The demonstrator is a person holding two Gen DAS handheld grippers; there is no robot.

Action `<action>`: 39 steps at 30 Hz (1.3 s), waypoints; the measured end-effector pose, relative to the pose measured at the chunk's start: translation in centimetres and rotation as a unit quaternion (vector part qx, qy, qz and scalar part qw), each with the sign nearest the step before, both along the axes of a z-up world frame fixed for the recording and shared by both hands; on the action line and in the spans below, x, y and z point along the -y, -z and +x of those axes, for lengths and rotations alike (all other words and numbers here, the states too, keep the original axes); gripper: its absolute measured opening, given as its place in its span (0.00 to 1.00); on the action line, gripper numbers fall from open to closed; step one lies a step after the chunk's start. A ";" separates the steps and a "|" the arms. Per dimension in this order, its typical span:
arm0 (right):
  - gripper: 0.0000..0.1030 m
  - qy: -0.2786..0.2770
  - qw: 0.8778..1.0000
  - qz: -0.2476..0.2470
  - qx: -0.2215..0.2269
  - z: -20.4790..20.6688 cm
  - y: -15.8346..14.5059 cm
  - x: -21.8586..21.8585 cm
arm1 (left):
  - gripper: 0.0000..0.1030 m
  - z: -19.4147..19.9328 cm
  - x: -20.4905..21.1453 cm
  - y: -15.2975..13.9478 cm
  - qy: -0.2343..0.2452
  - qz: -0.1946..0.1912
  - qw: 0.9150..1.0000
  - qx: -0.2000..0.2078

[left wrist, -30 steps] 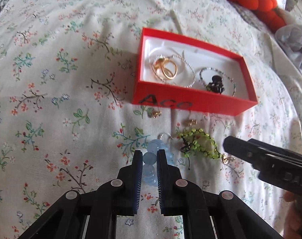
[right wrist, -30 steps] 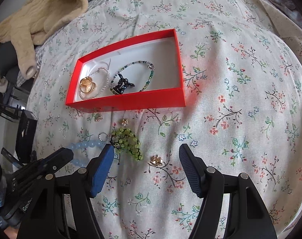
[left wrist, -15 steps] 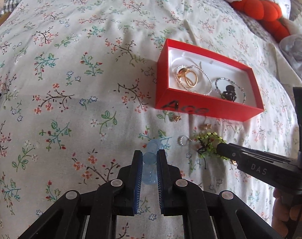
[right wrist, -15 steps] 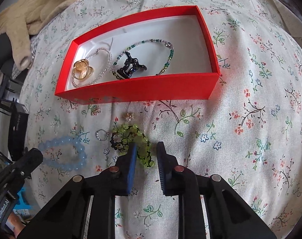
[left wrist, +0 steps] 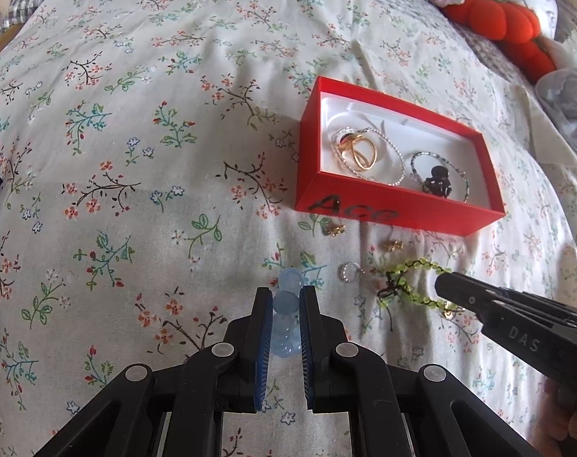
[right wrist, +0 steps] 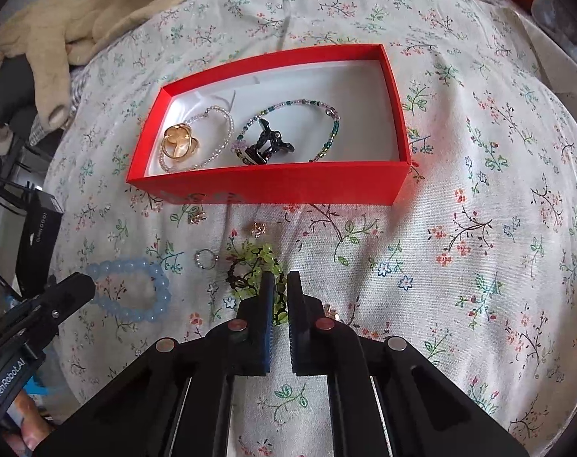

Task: Organize jewelry
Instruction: 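Carry the blue bracelet and green strand into the box and release both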

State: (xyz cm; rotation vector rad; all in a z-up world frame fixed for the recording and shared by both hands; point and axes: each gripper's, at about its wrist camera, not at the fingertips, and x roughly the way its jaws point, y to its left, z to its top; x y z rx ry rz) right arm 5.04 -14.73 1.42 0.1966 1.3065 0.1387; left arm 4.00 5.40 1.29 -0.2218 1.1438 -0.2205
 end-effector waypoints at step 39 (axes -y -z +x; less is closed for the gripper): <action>0.06 0.055 0.982 0.058 0.169 2.3 -10.4 4.0 | 0.08 4.1 6.4 -6.4 0.054 -0.139 0.975 0.167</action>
